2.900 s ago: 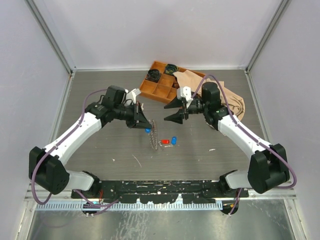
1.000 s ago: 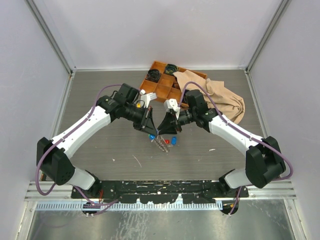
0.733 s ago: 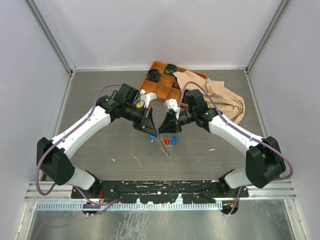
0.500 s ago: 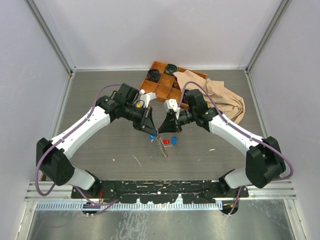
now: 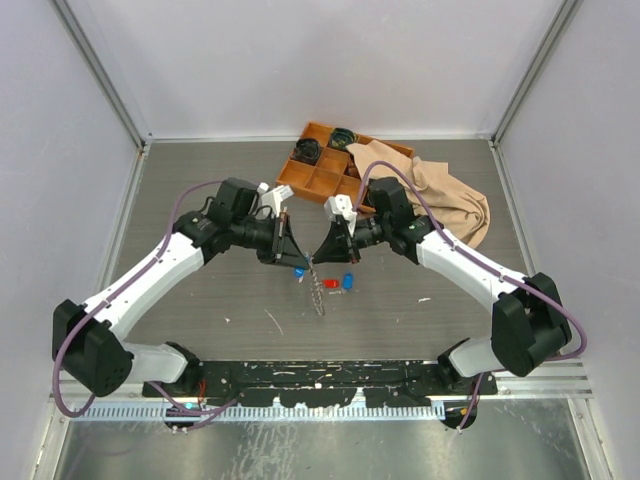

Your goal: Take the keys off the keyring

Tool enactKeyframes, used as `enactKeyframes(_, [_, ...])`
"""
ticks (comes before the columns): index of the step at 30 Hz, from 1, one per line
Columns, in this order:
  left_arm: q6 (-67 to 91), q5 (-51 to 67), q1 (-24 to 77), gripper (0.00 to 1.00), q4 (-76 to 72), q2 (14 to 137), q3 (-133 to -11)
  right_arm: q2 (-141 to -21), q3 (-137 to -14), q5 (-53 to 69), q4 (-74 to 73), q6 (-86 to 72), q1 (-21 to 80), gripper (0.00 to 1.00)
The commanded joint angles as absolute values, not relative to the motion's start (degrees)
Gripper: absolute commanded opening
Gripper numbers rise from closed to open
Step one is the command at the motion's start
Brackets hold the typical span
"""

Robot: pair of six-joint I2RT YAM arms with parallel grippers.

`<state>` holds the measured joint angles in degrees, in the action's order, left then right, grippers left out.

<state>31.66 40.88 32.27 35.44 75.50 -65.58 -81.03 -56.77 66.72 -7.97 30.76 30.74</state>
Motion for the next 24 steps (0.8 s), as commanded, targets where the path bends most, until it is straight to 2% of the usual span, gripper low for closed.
enactKeyframes(1, [38.8, 40.2, 31.5, 0.00, 25.4, 70.5, -62.5, -78.5, -57.2, 64.1, -1.6, 25.5, 30.1, 0.01])
enactKeyframes(10, [49.4, 36.6, 30.4, 0.00, 14.8, 67.2, -53.8, -78.0, -54.9, 60.1, 6.0, 18.2, 29.5, 0.01])
enactKeyframes(24, [51.1, 36.8, 28.9, 0.00, 13.1, 67.6, -51.0, -77.6, -50.3, 56.3, 19.2, 6.2, 28.6, 0.01])
